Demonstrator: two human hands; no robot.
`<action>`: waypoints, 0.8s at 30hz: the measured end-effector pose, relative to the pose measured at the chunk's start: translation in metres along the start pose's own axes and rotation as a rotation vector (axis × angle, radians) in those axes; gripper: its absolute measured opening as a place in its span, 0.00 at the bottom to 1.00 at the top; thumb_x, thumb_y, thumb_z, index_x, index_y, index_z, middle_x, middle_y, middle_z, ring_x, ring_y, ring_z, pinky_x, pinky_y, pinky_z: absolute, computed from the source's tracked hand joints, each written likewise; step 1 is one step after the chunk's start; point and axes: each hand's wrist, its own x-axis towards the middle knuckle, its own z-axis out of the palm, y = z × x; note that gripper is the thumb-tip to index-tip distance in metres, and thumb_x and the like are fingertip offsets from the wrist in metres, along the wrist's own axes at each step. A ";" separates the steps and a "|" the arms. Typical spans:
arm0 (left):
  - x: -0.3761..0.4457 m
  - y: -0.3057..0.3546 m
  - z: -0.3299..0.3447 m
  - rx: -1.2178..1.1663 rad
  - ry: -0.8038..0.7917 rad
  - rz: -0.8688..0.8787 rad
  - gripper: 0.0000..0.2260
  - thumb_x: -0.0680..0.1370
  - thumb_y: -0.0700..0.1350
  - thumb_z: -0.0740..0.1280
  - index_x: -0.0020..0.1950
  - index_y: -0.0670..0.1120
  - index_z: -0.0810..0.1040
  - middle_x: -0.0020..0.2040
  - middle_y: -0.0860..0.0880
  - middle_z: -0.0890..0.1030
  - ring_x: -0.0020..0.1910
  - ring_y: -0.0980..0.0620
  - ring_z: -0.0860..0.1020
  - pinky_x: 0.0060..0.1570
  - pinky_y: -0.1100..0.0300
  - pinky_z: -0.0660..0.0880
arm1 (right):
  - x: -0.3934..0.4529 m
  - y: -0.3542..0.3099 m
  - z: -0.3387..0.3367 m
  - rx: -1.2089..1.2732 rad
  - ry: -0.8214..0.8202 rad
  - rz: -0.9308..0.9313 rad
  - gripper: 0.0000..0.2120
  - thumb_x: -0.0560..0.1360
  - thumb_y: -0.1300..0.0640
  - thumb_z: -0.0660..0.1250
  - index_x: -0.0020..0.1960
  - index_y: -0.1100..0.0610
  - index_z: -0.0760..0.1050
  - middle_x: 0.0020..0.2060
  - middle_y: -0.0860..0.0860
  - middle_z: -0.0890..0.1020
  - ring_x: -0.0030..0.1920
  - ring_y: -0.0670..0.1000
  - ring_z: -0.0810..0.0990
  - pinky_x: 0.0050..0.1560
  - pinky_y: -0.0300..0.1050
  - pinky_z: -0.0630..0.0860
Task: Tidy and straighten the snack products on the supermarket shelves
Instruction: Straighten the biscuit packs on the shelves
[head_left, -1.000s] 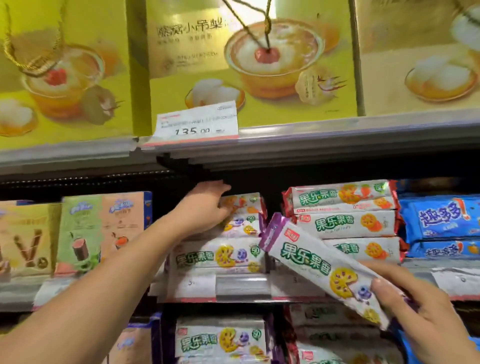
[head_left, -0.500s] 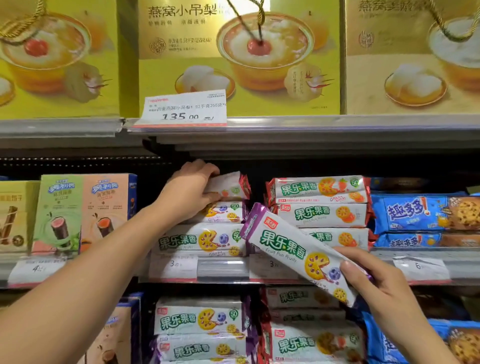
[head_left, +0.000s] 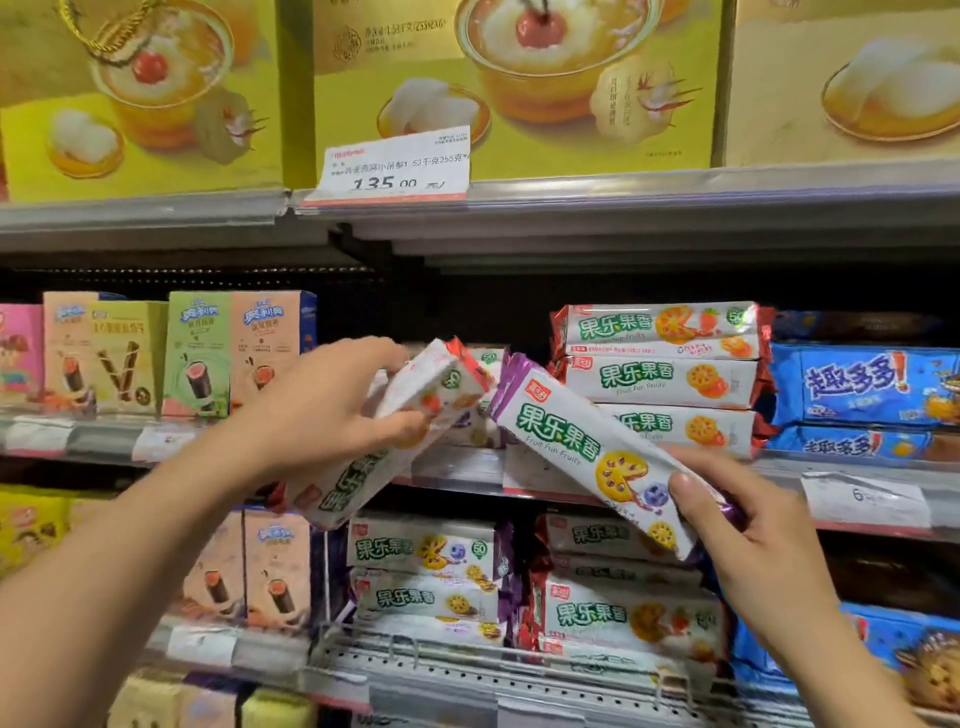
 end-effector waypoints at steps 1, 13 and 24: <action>-0.009 -0.003 0.007 0.014 -0.006 -0.011 0.27 0.71 0.70 0.59 0.60 0.54 0.75 0.54 0.55 0.80 0.51 0.52 0.77 0.49 0.49 0.76 | -0.001 -0.001 0.000 0.022 0.025 -0.001 0.11 0.78 0.49 0.65 0.52 0.34 0.82 0.44 0.39 0.86 0.34 0.43 0.81 0.33 0.43 0.75; -0.046 -0.003 0.060 0.036 -0.016 0.081 0.23 0.76 0.64 0.62 0.64 0.51 0.71 0.66 0.49 0.77 0.64 0.48 0.75 0.64 0.52 0.71 | 0.059 -0.063 0.022 -0.523 0.112 -0.469 0.16 0.81 0.48 0.62 0.64 0.50 0.80 0.49 0.44 0.84 0.44 0.42 0.77 0.46 0.36 0.72; -0.034 -0.024 0.061 -0.008 0.026 0.071 0.27 0.73 0.69 0.56 0.62 0.52 0.71 0.55 0.54 0.78 0.54 0.51 0.76 0.53 0.53 0.73 | 0.172 -0.096 0.109 -0.809 -0.050 -0.596 0.14 0.82 0.47 0.61 0.61 0.46 0.82 0.54 0.48 0.84 0.51 0.60 0.83 0.44 0.54 0.79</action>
